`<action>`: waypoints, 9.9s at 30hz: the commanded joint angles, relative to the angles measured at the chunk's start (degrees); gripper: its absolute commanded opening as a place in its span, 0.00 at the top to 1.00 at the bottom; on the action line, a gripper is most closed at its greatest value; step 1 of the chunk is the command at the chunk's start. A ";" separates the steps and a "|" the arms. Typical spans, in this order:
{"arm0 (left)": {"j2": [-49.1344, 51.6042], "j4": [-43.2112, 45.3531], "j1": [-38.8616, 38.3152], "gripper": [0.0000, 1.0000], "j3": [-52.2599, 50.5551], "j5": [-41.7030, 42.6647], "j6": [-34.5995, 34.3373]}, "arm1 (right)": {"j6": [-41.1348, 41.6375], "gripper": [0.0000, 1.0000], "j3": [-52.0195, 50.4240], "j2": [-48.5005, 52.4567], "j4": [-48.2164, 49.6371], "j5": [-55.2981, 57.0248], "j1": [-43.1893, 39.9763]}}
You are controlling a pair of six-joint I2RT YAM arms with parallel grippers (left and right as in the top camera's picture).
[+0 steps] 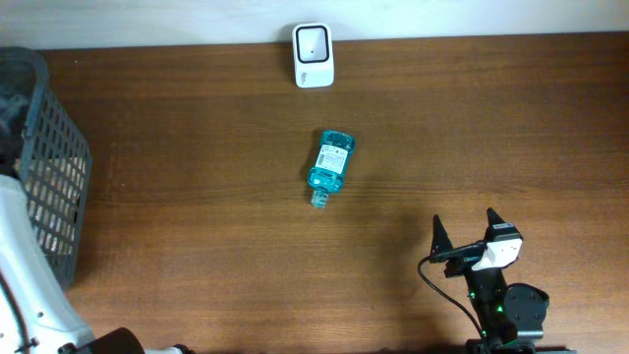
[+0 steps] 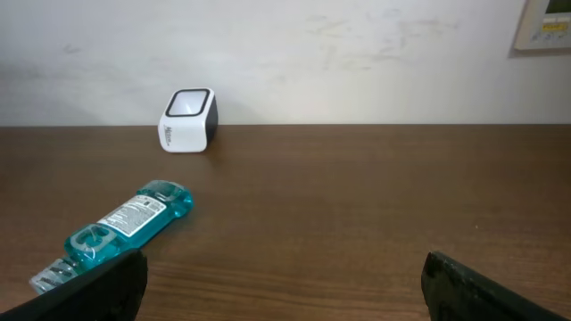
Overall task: Scan the item barcode
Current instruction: 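Release the bottle and move the left gripper back to the basket, then reach into the basket and grasp the clear plastic bag with left gripper, then lift the clear bag out and place it left of the bottle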
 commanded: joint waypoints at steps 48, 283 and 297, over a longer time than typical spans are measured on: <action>28.06 -8.85 21.05 0.32 -9.86 26.82 26.18 | 0.61 0.02 -0.26 -0.22 -0.28 -0.68 -0.33; 45.86 -26.99 -37.68 1.00 13.70 38.34 8.96 | 0.61 0.02 -0.26 -0.22 -0.28 -0.68 -0.33; 45.81 -35.74 -37.13 0.41 23.04 28.63 8.96 | 0.61 0.02 -0.26 -0.22 -0.28 -0.66 -0.33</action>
